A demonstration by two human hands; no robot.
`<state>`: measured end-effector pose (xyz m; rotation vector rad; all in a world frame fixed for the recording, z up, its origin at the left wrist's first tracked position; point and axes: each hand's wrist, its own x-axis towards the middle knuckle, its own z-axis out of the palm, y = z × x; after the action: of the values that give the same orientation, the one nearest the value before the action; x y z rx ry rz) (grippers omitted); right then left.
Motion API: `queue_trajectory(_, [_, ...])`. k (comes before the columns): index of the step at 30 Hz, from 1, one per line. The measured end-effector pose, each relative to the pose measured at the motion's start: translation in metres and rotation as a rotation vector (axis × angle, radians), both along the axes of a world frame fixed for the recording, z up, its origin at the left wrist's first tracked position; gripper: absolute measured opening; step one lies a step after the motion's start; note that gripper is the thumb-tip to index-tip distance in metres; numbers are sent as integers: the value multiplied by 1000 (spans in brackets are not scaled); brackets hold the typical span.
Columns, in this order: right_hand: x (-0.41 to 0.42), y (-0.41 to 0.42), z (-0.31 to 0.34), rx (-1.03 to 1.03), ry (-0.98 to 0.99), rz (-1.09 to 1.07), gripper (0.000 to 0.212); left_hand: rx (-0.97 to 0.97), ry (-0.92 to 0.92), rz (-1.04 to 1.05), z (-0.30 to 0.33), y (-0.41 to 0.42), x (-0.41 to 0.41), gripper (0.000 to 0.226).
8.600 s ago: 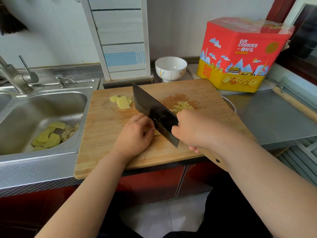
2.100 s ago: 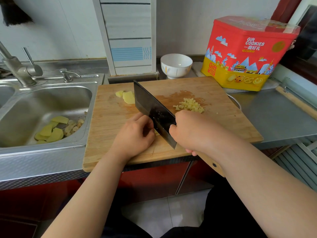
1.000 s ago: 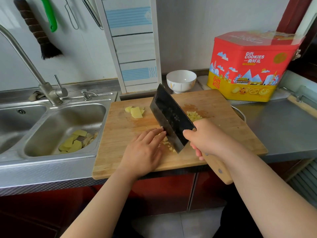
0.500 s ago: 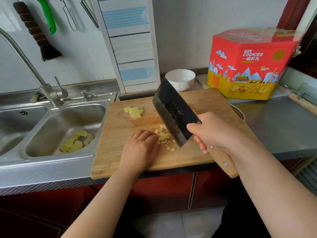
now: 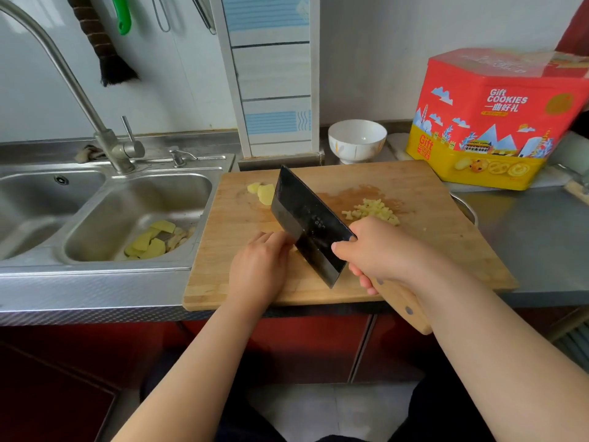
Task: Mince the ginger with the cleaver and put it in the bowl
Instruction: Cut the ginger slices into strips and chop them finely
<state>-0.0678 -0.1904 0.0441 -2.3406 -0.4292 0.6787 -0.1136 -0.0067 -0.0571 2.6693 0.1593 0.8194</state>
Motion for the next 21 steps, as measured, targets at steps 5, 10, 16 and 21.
queue_trajectory(5, [1,6,-1,-64,-91,26,25,-13,36,31,-1,8,-8,8])
queue_trajectory(10, [0,12,-3,-88,-111,60,29,155,2,-42,-6,12,-17,13])
queue_trajectory(16, [-3,19,-2,-81,-111,88,27,235,-45,-100,-14,18,-33,12])
queue_trajectory(21, [-8,24,-1,-95,-85,103,31,158,-127,-44,-15,20,-36,7])
